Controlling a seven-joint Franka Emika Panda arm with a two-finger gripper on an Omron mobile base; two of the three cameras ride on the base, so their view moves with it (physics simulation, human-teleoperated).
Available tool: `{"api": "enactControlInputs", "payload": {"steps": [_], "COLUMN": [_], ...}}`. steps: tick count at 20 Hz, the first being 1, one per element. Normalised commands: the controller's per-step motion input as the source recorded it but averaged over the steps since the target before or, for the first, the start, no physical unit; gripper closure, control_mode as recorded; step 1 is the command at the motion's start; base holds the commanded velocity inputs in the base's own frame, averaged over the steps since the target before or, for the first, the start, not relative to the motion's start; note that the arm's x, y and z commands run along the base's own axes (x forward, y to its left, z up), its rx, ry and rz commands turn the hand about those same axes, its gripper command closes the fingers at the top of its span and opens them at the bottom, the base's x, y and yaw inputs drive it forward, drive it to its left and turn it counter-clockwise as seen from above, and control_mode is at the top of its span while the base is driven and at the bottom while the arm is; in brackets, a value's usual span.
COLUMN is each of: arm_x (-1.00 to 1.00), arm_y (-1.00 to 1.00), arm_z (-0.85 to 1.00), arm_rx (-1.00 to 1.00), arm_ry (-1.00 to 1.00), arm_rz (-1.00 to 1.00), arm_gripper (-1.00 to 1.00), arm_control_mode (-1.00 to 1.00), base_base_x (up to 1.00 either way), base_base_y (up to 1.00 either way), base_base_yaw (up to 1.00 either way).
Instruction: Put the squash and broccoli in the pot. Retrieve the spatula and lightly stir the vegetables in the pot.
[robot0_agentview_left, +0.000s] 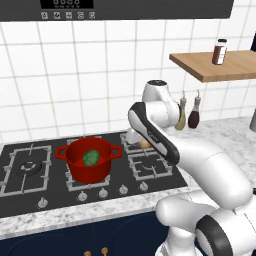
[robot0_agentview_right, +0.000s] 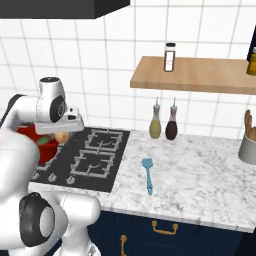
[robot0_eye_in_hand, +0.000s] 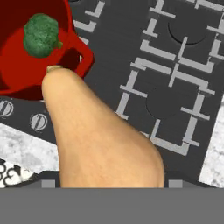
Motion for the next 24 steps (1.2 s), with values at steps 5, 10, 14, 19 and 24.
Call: {"api": "enactControlInputs", "payload": {"steps": [5, 10, 14, 19, 24], "arm_x": [0.17, 0.27, 0.55, 0.65, 0.29], "arm_y": [1.0, 1.0, 0.78, 0.46, 0.39], "arm_z": [0.0, 0.0, -0.02, -0.42, -0.6], "arm_rx": [0.01, 0.0, 0.0, 0.0, 0.0], "arm_ry": [0.0, 0.0, 0.0, 0.04, 0.01], "arm_rz": [0.07, 0.05, 0.01, 0.0, 0.0], "arm_gripper": [1.0, 1.0, 1.0, 1.0, 1.0], "arm_control_mode": [-1.0, -1.0, -1.0, -1.0, -1.0], "base_base_x": [0.0, 0.0, 0.0, 0.0, 0.0], "base_base_y": [0.0, 0.0, 0.0, 0.0, 0.0], "base_base_yaw": [0.0, 0.0, 0.0, 0.0, 0.0]}}
